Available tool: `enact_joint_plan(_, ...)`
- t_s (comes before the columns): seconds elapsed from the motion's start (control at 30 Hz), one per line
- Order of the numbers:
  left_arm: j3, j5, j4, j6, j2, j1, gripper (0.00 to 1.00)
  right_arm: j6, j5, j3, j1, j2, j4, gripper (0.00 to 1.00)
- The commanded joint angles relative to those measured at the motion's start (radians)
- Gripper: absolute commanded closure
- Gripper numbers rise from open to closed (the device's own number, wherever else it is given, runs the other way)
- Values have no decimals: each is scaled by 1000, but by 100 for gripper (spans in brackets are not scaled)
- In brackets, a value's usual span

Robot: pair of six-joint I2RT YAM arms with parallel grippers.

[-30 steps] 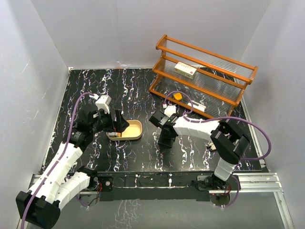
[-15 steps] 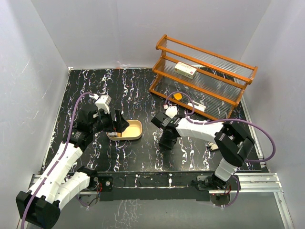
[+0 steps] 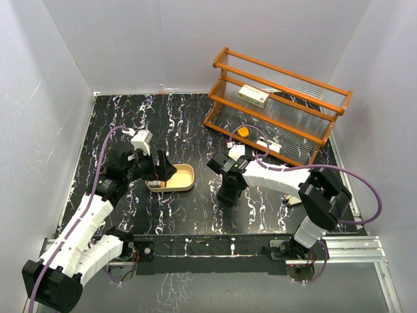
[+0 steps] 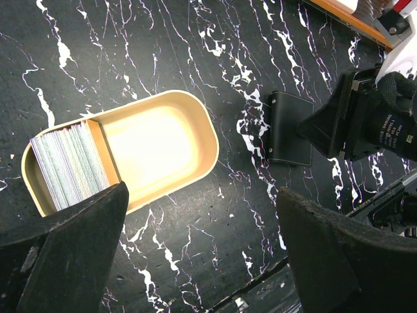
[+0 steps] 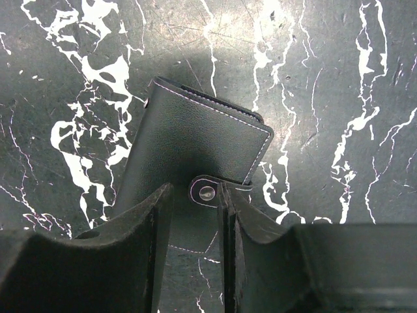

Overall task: Put the credit cards into the card holder
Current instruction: Open the card holder at the center of the board.

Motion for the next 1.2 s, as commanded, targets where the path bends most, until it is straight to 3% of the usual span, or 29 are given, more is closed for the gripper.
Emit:
enact_joint_plan(0.0, -2, 7, 11, 14, -10, 6, 5, 50, 14, 0, 7, 15, 12, 68)
enact_joint_plan(0.23, -2, 4, 13, 14, -15, 6, 5, 70, 17, -50, 8, 50, 8, 72)
enact_joint_plan(0.5, -2, 6, 11, 14, -10, 6, 5, 35, 37, -69, 9, 43, 18, 100)
enact_joint_plan(0.73, -2, -1, 12, 9, -3, 6, 8, -102, 30, -74, 13, -22, 106, 100)
enact_joint_plan(1.17, 38, 130, -9, -105, 135, -51, 20, -236, -94, -75, 14, -256, 244, 100)
